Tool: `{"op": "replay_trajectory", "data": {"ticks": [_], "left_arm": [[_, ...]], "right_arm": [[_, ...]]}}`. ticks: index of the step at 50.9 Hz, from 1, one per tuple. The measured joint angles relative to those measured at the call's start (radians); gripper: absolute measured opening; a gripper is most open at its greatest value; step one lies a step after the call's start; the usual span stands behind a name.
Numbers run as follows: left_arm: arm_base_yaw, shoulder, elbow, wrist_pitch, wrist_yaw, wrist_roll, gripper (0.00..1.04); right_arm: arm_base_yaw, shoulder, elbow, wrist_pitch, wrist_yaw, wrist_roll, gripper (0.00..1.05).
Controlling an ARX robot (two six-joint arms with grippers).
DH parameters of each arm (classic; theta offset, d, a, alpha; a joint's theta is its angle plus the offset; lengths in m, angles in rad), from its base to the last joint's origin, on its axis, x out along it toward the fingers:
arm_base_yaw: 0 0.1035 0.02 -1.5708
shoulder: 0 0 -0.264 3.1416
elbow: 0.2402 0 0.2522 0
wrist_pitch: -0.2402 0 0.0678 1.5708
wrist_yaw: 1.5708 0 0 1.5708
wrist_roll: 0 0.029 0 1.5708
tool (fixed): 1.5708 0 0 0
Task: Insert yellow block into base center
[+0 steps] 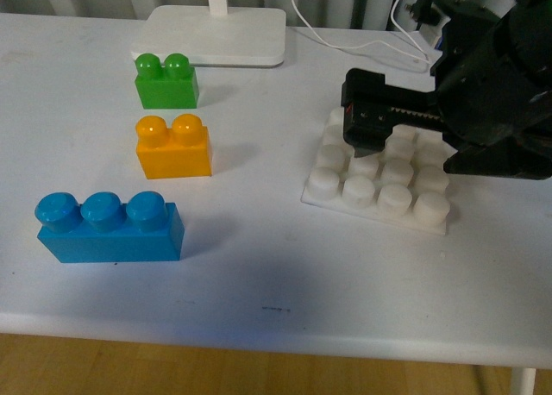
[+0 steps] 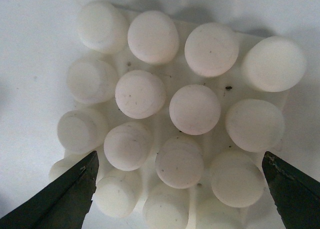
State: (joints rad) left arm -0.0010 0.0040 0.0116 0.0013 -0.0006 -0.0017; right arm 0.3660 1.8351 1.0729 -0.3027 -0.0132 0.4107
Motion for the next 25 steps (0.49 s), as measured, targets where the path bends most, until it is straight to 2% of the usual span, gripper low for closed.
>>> {"op": "replay_trajectory", "data": {"ticks": [12, 25], "left_arm": [[0.0, 0.0, 0.0, 0.0, 0.0, 0.0, 0.98], [0.0, 0.0, 0.0, 0.0, 0.0, 0.0, 0.98]], "right_arm": [[-0.04, -0.145, -0.03, -0.011, -0.013, -0.044, 0.95], [-0.121, -0.529, -0.222, 0.073, -0.06, -0.135, 0.95]]}}
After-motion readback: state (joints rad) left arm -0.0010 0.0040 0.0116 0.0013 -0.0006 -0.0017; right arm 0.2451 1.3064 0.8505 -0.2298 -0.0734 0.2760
